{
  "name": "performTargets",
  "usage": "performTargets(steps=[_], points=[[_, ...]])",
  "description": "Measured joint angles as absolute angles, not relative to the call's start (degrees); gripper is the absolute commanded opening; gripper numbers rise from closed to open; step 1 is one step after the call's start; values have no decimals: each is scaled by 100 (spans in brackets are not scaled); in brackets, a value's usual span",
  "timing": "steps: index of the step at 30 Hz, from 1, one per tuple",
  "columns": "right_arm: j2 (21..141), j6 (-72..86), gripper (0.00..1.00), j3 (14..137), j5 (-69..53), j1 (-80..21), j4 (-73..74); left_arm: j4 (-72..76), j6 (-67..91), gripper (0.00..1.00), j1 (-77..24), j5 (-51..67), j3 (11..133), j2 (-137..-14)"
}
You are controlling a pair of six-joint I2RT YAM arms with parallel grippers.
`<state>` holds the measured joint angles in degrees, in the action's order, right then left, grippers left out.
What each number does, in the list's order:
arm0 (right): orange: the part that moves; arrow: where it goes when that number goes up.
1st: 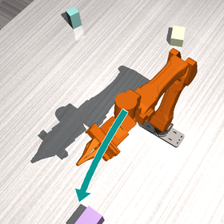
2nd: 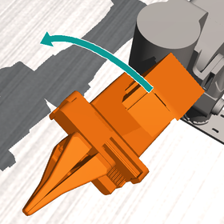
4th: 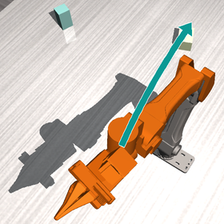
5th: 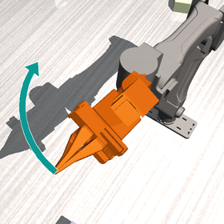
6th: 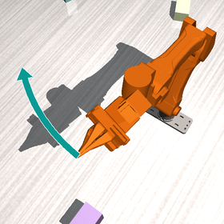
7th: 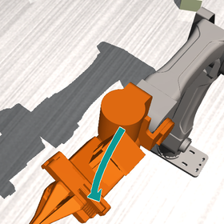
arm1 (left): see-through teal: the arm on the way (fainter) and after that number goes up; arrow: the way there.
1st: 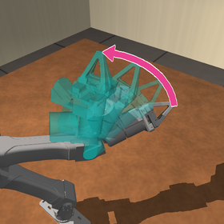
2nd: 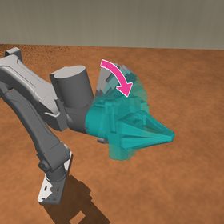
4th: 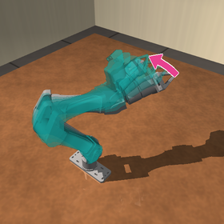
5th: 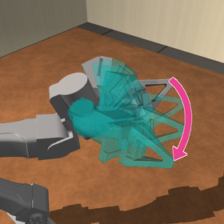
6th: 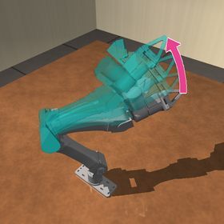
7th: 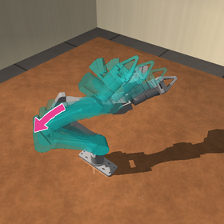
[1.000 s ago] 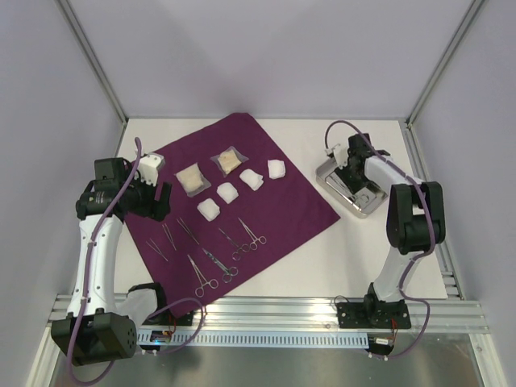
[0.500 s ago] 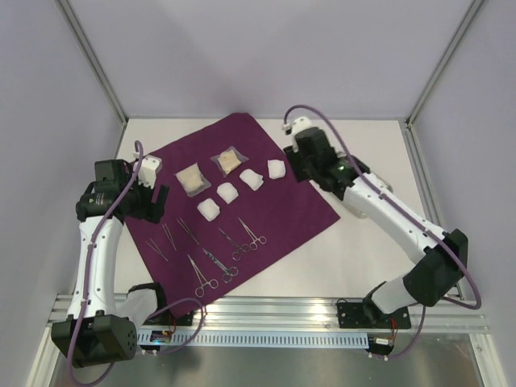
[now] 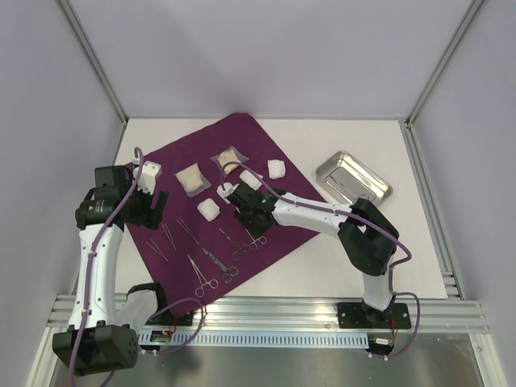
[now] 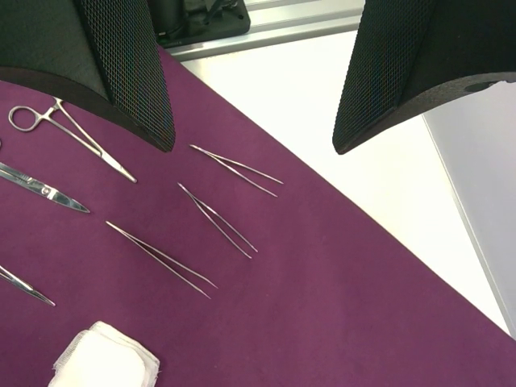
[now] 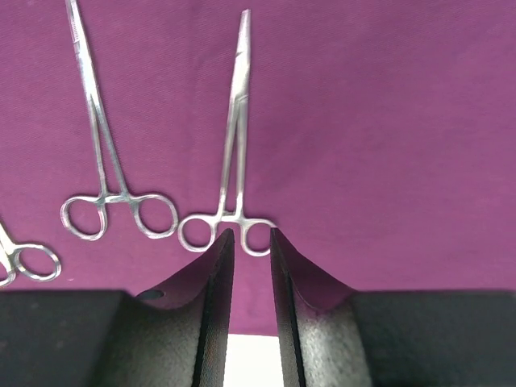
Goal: Prepare the surgical pack
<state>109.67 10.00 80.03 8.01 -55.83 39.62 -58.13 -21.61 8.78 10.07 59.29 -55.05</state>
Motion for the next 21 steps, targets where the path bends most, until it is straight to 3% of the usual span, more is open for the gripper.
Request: performTargets(steps=[13,17,21], points=[[11236,1052,22,8084,556,-5623,3938,-5771,-2150,88,878,1041,5865,-5542],[11465,1013,39,8230,554,-5623,3959,-5756,-2141,88,878,1048,5839,-5546],[11524,985,38,8302,554,-5623,3986,-5739,-2143,88,878,1070,5778,-5548]])
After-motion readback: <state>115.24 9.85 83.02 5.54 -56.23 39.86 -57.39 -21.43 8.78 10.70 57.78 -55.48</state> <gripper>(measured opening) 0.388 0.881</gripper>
